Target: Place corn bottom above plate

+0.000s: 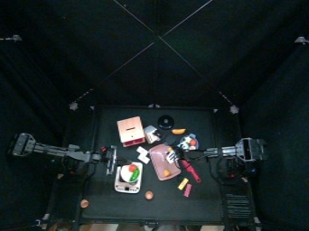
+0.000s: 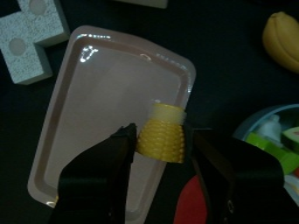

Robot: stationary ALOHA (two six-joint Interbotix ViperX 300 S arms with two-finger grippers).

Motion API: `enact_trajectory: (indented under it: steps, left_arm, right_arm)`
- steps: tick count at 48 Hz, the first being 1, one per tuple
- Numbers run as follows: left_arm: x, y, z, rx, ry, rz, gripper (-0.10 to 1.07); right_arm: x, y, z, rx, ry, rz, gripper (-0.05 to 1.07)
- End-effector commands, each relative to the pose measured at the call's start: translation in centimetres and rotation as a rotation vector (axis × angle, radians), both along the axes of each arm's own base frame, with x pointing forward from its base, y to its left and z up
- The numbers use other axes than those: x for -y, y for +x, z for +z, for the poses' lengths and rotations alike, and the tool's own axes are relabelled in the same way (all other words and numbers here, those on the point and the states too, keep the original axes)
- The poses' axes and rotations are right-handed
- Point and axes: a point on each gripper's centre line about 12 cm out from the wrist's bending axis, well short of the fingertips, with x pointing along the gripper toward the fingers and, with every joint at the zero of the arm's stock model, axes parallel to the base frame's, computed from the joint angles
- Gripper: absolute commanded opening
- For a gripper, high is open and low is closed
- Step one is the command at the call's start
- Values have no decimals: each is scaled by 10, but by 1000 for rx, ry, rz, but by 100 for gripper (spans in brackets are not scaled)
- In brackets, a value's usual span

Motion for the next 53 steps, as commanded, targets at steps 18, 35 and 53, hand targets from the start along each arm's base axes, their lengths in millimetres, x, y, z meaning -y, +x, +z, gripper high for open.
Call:
enact_trajectory:
  steps: [18, 35, 53]
  left_arm:
    - [-1, 3, 9, 29, -2, 5, -3]
    - [-1, 1, 5, 20, -3, 6, -3]
    - [-1, 2, 6, 21, -3, 6, -3]
  right_arm:
    - [76, -11, 4, 70, -60, -129, 78]
    - [90, -7, -30, 18, -30, -143, 79]
    - [89, -10, -36, -1, -24, -145, 82]
